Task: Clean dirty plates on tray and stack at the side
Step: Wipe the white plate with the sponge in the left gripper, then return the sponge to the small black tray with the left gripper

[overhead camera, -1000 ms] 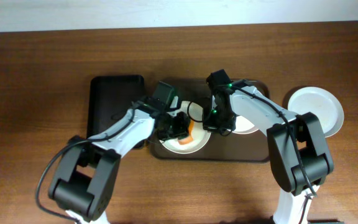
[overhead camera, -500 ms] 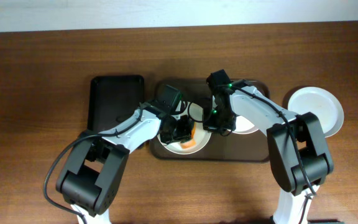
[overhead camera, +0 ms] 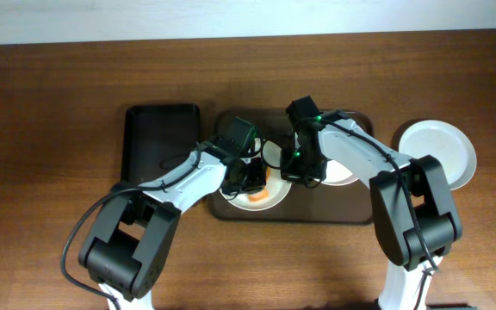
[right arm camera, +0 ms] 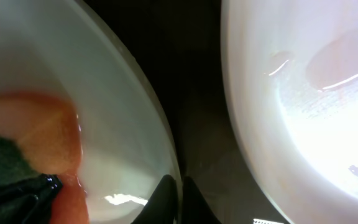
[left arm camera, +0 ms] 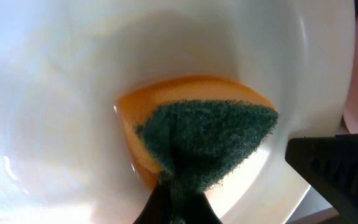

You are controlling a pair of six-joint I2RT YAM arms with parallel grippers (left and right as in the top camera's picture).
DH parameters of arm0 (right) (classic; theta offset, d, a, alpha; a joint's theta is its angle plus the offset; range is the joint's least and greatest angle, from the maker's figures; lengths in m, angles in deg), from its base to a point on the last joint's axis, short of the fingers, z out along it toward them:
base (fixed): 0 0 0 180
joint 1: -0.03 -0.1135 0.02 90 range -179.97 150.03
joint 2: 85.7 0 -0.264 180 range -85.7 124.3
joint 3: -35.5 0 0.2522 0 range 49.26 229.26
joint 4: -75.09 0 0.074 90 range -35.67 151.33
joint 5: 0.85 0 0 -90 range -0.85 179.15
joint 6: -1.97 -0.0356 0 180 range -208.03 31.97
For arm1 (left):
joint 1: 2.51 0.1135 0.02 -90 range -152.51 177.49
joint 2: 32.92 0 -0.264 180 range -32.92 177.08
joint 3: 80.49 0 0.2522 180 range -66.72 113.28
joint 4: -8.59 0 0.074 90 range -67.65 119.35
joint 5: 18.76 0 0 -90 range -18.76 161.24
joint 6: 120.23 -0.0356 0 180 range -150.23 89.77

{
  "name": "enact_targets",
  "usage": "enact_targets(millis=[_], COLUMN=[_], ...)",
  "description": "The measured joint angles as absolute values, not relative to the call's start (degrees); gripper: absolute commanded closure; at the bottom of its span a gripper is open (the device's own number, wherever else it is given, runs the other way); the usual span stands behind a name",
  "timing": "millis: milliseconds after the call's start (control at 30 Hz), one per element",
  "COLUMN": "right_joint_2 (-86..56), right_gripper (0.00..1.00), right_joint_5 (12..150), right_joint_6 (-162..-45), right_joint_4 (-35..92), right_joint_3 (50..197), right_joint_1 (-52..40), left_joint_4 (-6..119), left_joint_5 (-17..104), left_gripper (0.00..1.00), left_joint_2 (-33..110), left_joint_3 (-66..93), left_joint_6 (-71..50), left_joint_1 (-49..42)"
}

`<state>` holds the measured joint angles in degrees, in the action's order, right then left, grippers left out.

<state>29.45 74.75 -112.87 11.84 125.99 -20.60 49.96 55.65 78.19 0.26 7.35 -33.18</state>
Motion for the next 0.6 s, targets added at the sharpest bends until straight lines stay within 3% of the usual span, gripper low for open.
enact_targets(millis=[233,300,600], right_joint_2=[29.5,29.5,29.5], right_gripper=[0.93,0.83,0.80], right_joint_5=[74.8,74.8,75.3], right_joint_6=[-112.9,-112.9,-112.6], right_joint_4=[11.8,11.8,11.4], right_joint_3=[126.0,126.0,126.0], right_joint_1=[-20.6,-20.6,-20.6], left_joint_4=[49.9,50.1,54.8], left_joint_5=[58.8,61.4,69.3], left_gripper=[1.00,1.00,1.00], left_joint_2=[77.4,76.7,65.5], left_joint_3=[0.3,0.2,-0.4], left_joint_6=[7.3,6.9,3.6], left_joint_1=[-30.1,-29.5,-28.4])
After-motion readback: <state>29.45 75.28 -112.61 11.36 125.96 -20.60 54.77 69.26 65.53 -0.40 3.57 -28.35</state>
